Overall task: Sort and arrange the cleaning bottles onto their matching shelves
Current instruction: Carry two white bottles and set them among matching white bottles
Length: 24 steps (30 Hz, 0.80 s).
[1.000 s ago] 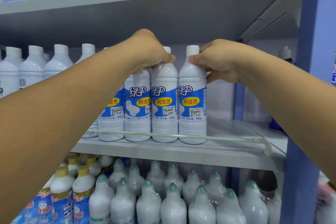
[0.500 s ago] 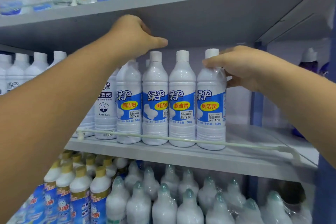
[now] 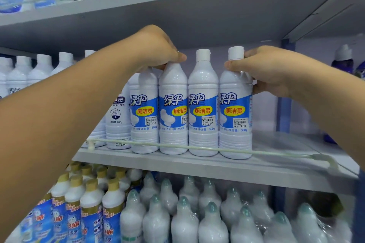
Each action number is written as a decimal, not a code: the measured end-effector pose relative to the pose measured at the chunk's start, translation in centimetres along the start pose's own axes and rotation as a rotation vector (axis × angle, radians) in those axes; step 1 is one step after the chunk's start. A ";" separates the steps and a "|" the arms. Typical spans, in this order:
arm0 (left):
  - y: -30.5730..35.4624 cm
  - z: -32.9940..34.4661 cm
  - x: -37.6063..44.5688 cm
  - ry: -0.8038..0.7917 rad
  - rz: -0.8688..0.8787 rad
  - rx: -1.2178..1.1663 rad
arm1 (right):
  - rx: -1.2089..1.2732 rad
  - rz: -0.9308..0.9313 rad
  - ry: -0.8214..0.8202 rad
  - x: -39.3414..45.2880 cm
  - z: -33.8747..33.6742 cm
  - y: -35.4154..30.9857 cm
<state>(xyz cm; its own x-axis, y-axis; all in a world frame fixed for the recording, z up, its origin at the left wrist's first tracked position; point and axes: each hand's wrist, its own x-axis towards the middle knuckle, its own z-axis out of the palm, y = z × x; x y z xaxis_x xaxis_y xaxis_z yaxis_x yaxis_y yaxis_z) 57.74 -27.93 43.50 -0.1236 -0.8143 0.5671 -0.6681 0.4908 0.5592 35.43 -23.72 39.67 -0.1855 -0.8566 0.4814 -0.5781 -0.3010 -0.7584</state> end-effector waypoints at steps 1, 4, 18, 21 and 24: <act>-0.1 0.0 -0.1 -0.003 0.001 -0.010 | 0.001 -0.003 -0.002 0.0 0.0 0.0; -0.3 -0.1 -0.1 -0.009 0.004 -0.038 | 0.015 -0.008 -0.013 0.1 0.0 0.1; -1.1 -0.5 0.6 -0.081 0.034 -0.109 | 0.127 0.001 0.014 -0.2 0.3 0.5; -1.1 -0.5 0.6 -0.075 0.036 -0.121 | 0.152 0.007 0.037 -0.2 0.6 0.6; -1.3 -0.4 0.7 -0.074 0.043 -0.117 | 0.151 0.013 0.047 -0.2 0.6 0.6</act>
<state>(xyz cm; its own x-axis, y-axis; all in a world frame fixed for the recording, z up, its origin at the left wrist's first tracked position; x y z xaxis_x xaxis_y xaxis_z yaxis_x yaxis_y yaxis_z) 58.78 -29.01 43.37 -0.2073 -0.8100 0.5486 -0.5714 0.5554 0.6042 35.64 -24.01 38.89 -0.2312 -0.8411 0.4889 -0.4505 -0.3528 -0.8201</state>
